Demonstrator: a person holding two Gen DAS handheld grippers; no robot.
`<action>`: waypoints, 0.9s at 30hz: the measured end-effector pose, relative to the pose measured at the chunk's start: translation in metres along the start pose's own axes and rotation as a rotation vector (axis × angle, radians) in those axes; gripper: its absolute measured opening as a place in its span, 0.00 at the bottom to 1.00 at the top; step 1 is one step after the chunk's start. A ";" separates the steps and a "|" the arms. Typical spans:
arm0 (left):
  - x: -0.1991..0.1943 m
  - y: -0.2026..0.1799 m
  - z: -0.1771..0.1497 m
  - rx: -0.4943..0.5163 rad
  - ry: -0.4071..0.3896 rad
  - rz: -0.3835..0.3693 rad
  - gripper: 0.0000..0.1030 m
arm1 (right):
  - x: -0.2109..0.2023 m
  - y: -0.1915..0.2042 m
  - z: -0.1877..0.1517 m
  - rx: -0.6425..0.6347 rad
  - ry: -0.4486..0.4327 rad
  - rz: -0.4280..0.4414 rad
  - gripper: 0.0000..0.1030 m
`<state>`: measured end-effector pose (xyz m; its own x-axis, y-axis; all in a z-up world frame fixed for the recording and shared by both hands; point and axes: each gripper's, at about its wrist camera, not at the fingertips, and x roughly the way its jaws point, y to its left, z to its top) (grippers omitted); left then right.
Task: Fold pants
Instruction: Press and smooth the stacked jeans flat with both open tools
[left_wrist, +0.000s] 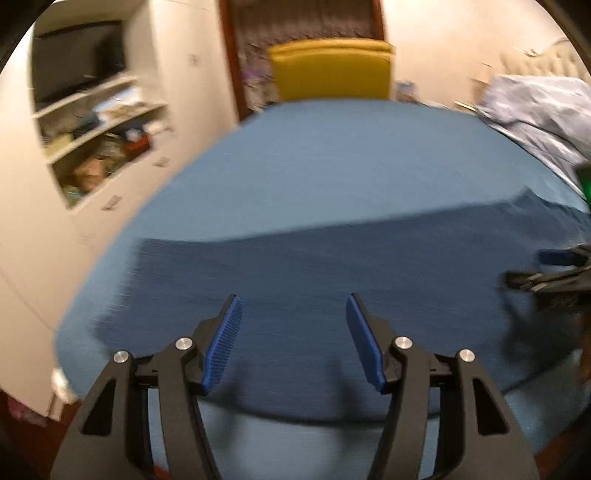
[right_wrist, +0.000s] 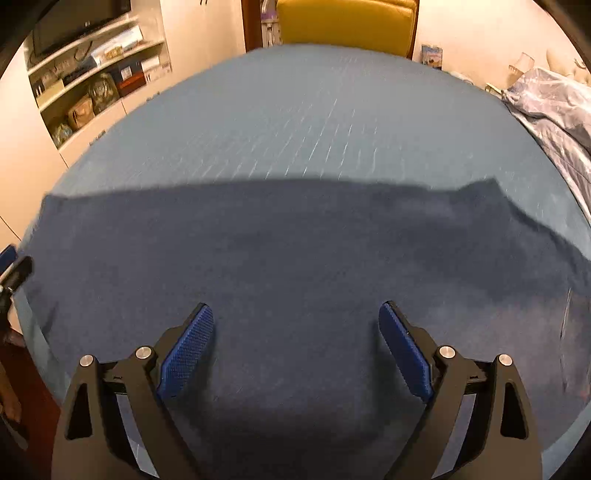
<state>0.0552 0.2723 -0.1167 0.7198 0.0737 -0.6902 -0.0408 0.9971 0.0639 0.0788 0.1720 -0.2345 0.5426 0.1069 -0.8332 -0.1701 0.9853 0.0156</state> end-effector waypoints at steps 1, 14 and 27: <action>0.007 -0.010 -0.001 0.000 0.026 -0.032 0.58 | 0.002 0.000 -0.005 0.005 0.002 -0.010 0.86; 0.041 -0.048 -0.007 -0.045 0.155 0.058 0.98 | 0.001 -0.002 -0.019 0.024 -0.037 -0.051 0.96; 0.044 -0.045 -0.009 0.050 0.082 -0.008 0.98 | 0.002 -0.006 -0.021 0.019 -0.052 -0.051 0.96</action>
<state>0.0824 0.2310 -0.1558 0.6608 0.0687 -0.7474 0.0012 0.9957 0.0926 0.0638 0.1635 -0.2477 0.5921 0.0627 -0.8034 -0.1259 0.9919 -0.0153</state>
